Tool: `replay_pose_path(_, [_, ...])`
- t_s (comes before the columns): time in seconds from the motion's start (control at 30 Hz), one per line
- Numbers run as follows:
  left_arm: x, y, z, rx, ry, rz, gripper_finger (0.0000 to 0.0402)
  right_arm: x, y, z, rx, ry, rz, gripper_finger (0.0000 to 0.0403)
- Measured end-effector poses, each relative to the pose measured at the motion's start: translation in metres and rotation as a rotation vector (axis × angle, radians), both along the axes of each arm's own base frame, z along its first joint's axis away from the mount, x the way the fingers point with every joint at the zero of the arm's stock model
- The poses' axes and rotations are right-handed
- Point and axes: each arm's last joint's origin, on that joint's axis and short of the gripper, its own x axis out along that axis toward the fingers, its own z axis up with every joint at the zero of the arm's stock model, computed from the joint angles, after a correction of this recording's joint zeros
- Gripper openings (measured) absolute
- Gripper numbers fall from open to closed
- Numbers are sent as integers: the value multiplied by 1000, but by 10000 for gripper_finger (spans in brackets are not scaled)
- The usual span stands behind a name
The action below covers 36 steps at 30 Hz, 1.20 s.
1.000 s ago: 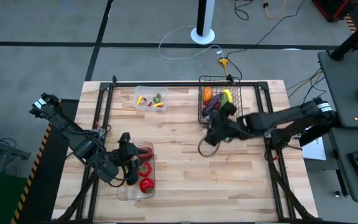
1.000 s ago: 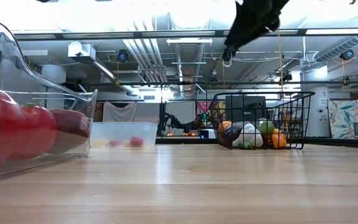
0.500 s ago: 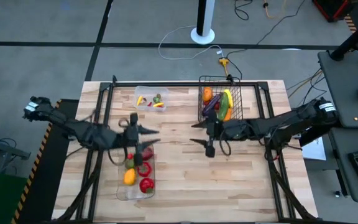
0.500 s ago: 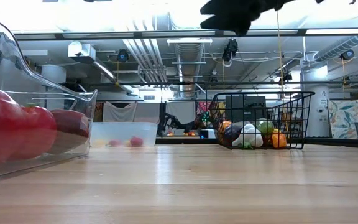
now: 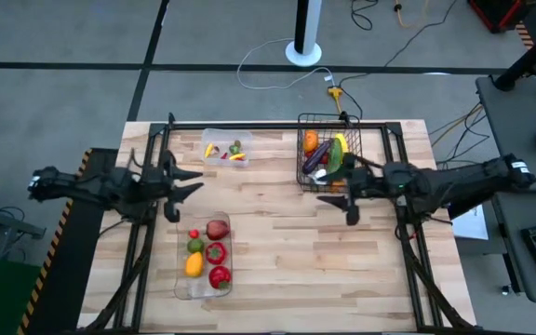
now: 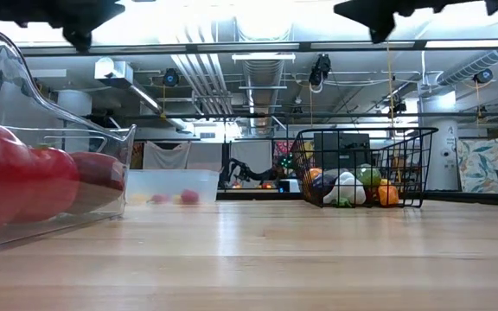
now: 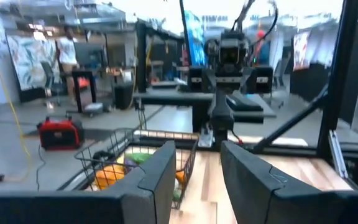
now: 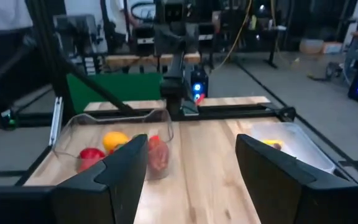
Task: Sort produce into baskets
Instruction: Return to Home Position
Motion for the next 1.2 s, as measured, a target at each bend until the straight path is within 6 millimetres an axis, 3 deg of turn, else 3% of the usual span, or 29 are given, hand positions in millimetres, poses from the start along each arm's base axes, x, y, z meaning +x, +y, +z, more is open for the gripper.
replay_pose_path(0.33, [-32, 12, -21, 62, -102, 96, 113, -53, -5, -20, 42, -138, -13, 234])
replay_pose_path(0.57, [-45, 22, -31, 36, -73, 196, 113, -96, -8, -20, 56, -328, -12, 233])
replay_pose_path(0.8, [-36, 22, -53, -4, -45, 143, 113, -112, -9, -49, 87, -384, -14, 233])
replay_pose_path(1.03, [-22, 22, -91, -24, -83, 101, 113, -116, -9, -91, 102, -463, -13, 233])
replay_pose_path(1.2, [-21, 22, -92, -24, -75, 99, 113, -113, -10, -96, 97, -413, -20, 233])
